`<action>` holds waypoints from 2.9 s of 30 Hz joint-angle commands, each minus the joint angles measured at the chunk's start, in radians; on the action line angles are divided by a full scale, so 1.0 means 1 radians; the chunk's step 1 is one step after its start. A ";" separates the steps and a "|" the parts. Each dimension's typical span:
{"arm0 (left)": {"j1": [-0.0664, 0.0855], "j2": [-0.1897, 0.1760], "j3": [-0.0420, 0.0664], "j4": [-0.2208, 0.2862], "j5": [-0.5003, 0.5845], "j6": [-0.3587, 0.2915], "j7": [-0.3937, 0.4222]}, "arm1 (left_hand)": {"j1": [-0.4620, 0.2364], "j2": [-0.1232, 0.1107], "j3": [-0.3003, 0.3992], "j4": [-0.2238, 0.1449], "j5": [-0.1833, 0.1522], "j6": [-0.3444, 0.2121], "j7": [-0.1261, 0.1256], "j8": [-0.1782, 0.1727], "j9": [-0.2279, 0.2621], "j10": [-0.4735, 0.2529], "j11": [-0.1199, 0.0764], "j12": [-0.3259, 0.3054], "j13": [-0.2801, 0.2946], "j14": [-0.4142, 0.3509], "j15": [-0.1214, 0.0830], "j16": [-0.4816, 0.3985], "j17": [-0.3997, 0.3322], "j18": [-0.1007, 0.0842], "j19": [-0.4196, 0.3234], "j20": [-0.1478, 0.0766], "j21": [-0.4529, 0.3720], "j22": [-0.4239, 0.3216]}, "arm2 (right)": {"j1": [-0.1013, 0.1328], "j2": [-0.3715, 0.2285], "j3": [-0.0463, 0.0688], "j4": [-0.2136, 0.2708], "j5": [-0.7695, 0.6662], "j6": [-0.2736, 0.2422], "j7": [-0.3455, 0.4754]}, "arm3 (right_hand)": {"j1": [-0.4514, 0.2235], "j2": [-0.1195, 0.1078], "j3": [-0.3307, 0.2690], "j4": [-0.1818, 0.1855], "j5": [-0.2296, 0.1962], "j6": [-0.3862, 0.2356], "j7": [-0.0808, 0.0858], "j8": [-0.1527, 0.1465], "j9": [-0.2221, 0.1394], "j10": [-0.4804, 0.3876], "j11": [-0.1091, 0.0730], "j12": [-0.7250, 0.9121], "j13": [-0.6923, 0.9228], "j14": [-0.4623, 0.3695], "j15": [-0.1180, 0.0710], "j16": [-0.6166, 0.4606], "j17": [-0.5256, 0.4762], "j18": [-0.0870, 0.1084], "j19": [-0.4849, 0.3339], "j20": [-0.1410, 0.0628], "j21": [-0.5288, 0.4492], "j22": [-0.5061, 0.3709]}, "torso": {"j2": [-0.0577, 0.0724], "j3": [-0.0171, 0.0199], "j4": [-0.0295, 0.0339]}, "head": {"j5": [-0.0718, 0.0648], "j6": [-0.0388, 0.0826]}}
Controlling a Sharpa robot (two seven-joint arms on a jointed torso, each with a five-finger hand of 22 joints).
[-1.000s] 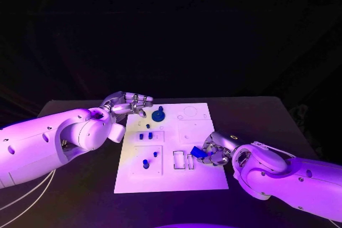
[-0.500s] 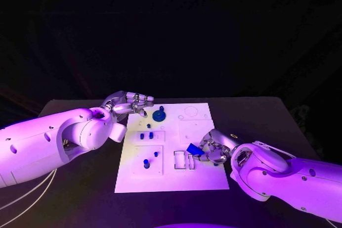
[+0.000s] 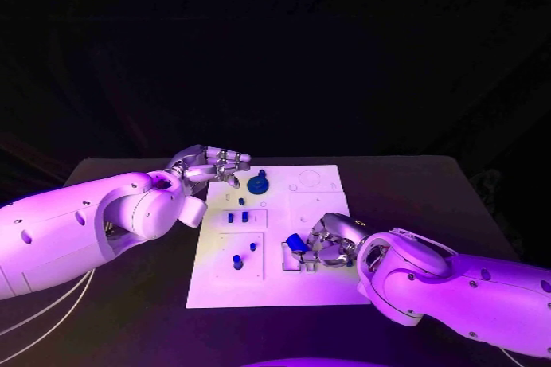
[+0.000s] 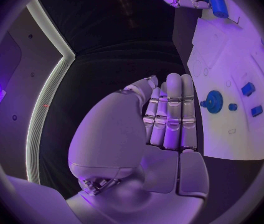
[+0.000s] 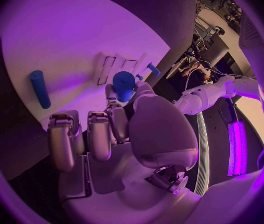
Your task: Assemble the parts on the task board
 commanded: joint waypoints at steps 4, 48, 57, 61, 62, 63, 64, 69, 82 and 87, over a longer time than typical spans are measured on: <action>0.001 0.005 0.001 0.005 -0.009 0.023 -0.008 | 0.006 -0.003 0.000 -0.006 0.001 -0.009 -0.001 0.002 -0.002 -0.009 0.000 0.006 0.001 -0.008 0.003 0.006 -0.001 0.005 0.000 0.006 -0.007 -0.002 | -0.001 0.023 -0.001 -0.010 0.027 0.077 -0.015 | -0.020 0.004 -0.010 0.000 -0.007 0.051 -0.049 0.002 0.003 0.007 -0.002 0.007 0.025 0.079 -0.007 0.007 0.146 -0.011 0.099 -0.006 0.004 0.259 | 0.002 0.0016 -0.0015 | 0.007 -0.006; 0.001 -0.004 0.000 0.006 -0.038 0.044 -0.038 | 0.006 -0.004 -0.002 -0.007 0.002 -0.019 0.003 0.000 -0.004 -0.021 0.004 0.007 -0.001 -0.022 0.007 0.001 -0.007 0.004 -0.006 0.009 -0.013 -0.004 | -0.007 -0.009 -0.003 0.020 -0.032 0.038 -0.010 | -0.076 0.063 -0.136 -0.025 -0.305 0.047 -0.055 0.022 0.057 0.006 -0.005 -0.019 0.035 0.075 -0.010 -0.004 0.130 -0.006 0.090 -0.009 -0.017 0.253 | 0.000 0.0014 -0.0012 | 0.008 -0.013; 0.001 -0.002 0.000 0.005 -0.038 0.044 -0.037 | 0.006 -0.004 -0.002 -0.007 0.002 -0.019 0.003 0.000 -0.004 -0.021 0.004 0.007 -0.001 -0.022 0.007 0.001 -0.007 0.004 -0.006 0.009 -0.013 -0.004 | -0.009 -0.026 -0.003 0.035 -0.026 0.058 0.015 | 0.045 0.057 -0.125 -0.074 -0.282 0.046 -0.057 0.026 0.065 0.014 -0.008 -0.006 0.050 0.076 -0.012 -0.003 0.134 -0.007 0.091 -0.010 -0.013 0.254 | 0.000 0.0018 -0.0008 | 0.009 -0.014; 0.001 0.000 0.000 0.005 -0.038 0.046 -0.037 | 0.007 -0.003 -0.002 -0.007 0.002 -0.019 0.003 0.000 -0.004 -0.022 0.004 0.007 -0.001 -0.022 0.007 0.001 -0.008 0.004 -0.007 0.009 -0.013 -0.004 | -0.011 -0.024 -0.003 0.031 -0.025 0.063 0.014 | 0.061 0.058 -0.123 -0.081 -0.279 0.048 -0.059 0.028 0.066 0.017 -0.009 -0.001 0.055 0.076 -0.013 -0.003 0.133 -0.007 0.092 -0.011 -0.012 0.255 | 0.000 0.0008 0.0005 | 0.008 -0.014; 0.001 0.000 0.000 0.005 -0.038 0.046 -0.038 | 0.007 -0.003 -0.002 -0.007 0.002 -0.019 0.003 0.000 -0.004 -0.022 0.004 0.007 -0.001 -0.022 0.007 0.001 -0.008 0.004 -0.007 0.009 -0.013 -0.004 | -0.012 -0.023 -0.003 0.029 -0.025 0.063 0.013 | 0.062 0.058 -0.122 -0.081 -0.279 0.048 -0.059 0.028 0.066 0.017 -0.009 -0.001 0.055 0.076 -0.013 -0.003 0.134 -0.007 0.092 -0.011 -0.012 0.255 | 0.000 0.0006 -0.0011 | 0.010 -0.015; 0.001 0.000 0.000 0.004 -0.038 0.046 -0.038 | 0.007 -0.003 -0.002 -0.007 0.002 -0.019 0.003 0.000 -0.004 -0.022 0.004 0.007 -0.001 -0.022 0.007 0.001 -0.008 0.004 -0.007 0.009 -0.013 -0.004 | -0.013 -0.022 -0.003 0.026 -0.025 0.063 0.011 | 0.065 0.060 -0.122 -0.082 -0.278 0.049 -0.059 0.028 0.067 0.018 -0.010 0.001 0.057 0.076 -0.013 -0.003 0.134 -0.007 0.092 -0.011 -0.011 0.255 | 0.000 0.0007 -0.0016 | 0.010 -0.015; 0.001 0.000 0.000 0.004 -0.038 0.046 -0.038 | 0.007 -0.003 -0.002 -0.007 0.002 -0.019 0.003 0.000 -0.004 -0.022 0.004 0.007 -0.001 -0.022 0.007 0.001 -0.008 0.004 -0.007 0.009 -0.013 -0.004 | -0.013 -0.021 -0.003 0.023 -0.026 0.063 0.010 | 0.069 0.062 -0.120 -0.083 -0.276 0.049 -0.060 0.029 0.067 0.019 -0.010 0.003 0.059 0.076 -0.013 -0.003 0.134 -0.007 0.092 -0.011 -0.011 0.255 | 0.000 0.0007 -0.0016 | 0.010 -0.015; 0.001 0.001 0.000 0.004 -0.038 0.047 -0.038 | 0.007 -0.003 -0.002 -0.007 0.002 -0.019 0.003 0.000 -0.004 -0.022 0.004 0.007 -0.001 -0.022 0.007 0.001 -0.008 0.004 -0.007 0.009 -0.013 -0.004 | -0.014 -0.014 -0.003 0.010 -0.025 0.060 0.007 | 0.083 0.074 -0.117 -0.081 -0.241 0.051 -0.062 0.030 0.069 0.023 -0.012 0.008 0.064 0.076 -0.015 -0.004 0.132 -0.007 0.091 -0.013 -0.014 0.254 | 0.000 0.0002 0.0002 | 0.009 -0.014; 0.001 0.000 0.000 0.005 -0.038 0.048 -0.039 | 0.007 -0.003 -0.002 -0.008 0.002 -0.020 0.003 0.000 -0.004 -0.022 0.004 0.008 -0.001 -0.023 0.007 0.001 -0.008 0.004 -0.007 0.009 -0.014 -0.005 | -0.015 0.011 -0.003 -0.018 -0.041 0.042 -0.004 | 0.084 0.086 -0.116 -0.074 -0.232 0.056 -0.065 0.033 0.071 0.029 -0.014 0.020 0.074 0.076 -0.017 -0.003 0.134 -0.008 0.092 -0.014 -0.011 0.255 | 0.000 0.0006 -0.0012 | 0.013 -0.016; 0.001 0.000 0.000 0.004 -0.038 0.048 -0.039 | 0.007 -0.003 -0.002 -0.008 0.002 -0.020 0.003 0.000 -0.004 -0.022 0.004 0.008 -0.001 -0.023 0.007 0.001 -0.008 0.004 -0.007 0.009 -0.014 -0.005 | -0.015 0.005 -0.003 -0.010 -0.046 0.031 0.000 | 0.084 0.085 -0.116 -0.075 -0.232 0.055 -0.065 0.033 0.071 0.028 -0.014 0.017 0.072 0.076 -0.017 -0.004 0.132 -0.007 0.090 -0.014 -0.015 0.254 | -0.001 0.0009 -0.0012 | 0.015 -0.016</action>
